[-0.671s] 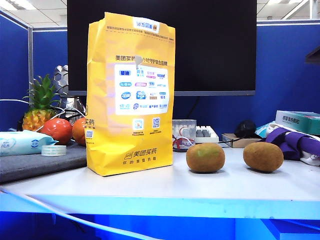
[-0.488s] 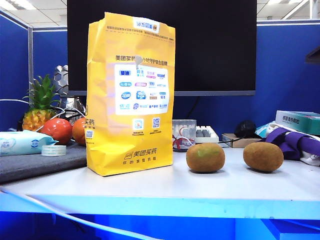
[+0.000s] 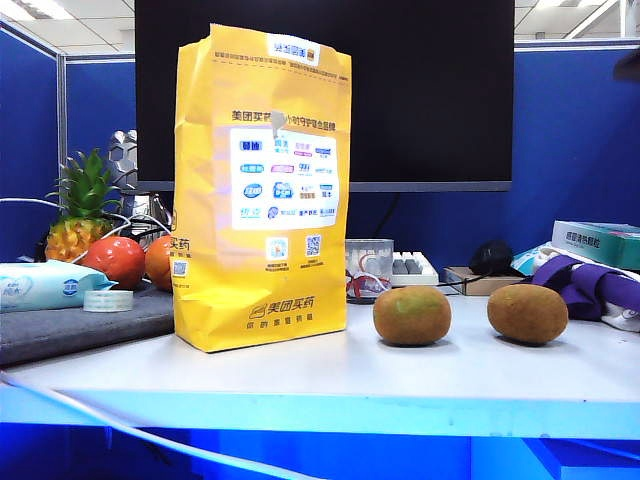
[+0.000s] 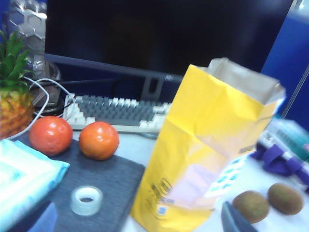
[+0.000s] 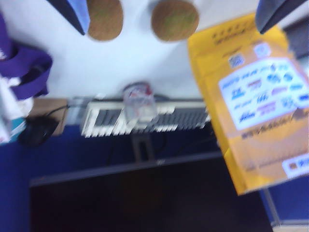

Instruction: Pick up the kiwifruit and throw it into the yellow paper bag.

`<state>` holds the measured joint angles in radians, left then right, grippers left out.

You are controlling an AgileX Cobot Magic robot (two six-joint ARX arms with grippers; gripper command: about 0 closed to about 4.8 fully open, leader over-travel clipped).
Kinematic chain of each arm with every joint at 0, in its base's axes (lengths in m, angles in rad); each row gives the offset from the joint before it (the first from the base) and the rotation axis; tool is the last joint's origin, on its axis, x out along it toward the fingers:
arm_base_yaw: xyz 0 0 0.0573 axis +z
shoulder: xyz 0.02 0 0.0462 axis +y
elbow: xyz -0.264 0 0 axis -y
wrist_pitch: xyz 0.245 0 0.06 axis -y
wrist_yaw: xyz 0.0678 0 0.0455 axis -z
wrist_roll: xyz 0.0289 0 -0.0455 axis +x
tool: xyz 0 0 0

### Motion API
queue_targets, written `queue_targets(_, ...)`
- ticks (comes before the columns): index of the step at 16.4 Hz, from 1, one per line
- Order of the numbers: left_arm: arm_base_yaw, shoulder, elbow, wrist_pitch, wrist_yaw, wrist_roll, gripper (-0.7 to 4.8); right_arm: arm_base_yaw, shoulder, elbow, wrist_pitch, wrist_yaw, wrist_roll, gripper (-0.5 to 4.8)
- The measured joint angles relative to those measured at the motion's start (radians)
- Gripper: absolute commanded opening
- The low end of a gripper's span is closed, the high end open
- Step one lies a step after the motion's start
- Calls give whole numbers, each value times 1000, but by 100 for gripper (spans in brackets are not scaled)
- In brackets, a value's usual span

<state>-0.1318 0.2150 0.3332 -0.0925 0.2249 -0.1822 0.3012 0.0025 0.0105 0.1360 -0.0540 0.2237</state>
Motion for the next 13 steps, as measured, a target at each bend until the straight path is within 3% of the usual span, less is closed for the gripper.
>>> queue_targets(2,0,166,93,18,54,41,479,0,0,0,33,39,3,479)
queue_targets(5,0,455,238,10,262,140,479,0,60,76,-7,139,-33,479)
queue_targets(6,0,530,289,-14,280,173,479,0,127,129,-5,163,-72,479)
queue_targets(8,-1,627,389,-66,262,227,479,-1,332,239,-3,193,-130,479)
queue_targets(10,-20,671,441,-77,150,284,479,-22,594,346,1,167,-144,479)
queue_targets(13,-138,670,480,-146,-4,359,479,-99,1041,568,-57,-5,-147,479)
